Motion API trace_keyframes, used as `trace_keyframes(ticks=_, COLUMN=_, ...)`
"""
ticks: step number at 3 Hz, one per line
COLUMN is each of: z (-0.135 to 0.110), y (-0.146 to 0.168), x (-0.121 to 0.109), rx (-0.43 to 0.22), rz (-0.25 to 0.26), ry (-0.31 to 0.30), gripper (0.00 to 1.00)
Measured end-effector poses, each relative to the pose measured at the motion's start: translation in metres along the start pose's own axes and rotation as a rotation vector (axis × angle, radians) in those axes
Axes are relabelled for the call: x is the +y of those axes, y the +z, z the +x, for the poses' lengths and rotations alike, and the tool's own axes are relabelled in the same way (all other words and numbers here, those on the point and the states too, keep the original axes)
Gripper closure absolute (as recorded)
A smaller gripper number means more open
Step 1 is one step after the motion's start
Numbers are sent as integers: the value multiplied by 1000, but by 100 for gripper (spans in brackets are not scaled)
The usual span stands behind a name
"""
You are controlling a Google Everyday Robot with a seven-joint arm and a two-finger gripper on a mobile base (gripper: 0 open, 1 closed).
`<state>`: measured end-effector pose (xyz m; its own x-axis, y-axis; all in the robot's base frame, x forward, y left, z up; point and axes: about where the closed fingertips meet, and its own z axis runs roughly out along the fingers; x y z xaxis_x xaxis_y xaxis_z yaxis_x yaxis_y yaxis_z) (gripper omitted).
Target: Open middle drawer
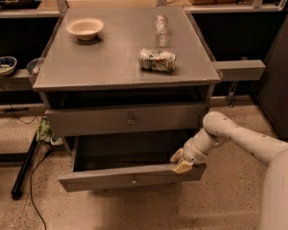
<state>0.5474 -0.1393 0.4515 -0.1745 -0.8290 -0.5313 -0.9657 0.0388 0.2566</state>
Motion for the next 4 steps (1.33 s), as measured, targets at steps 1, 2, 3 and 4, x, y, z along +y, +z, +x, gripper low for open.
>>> trace_keyframes(ticks=1, z=0, y=-1, x=-2, rx=0, rz=0, ry=0, gripper=100)
trace_keyframes(ticks=2, z=1, y=-4, x=0, rx=-2, rz=7, ry=-12, gripper=100)
trace_keyframes(ticks=3, z=5, y=-5, x=8, rx=-9, rz=9, ry=-20, gripper=100)
trace_keyframes(ticks=4, z=6, y=-7, x=3, rx=-9, rz=9, ry=-19, gripper=81)
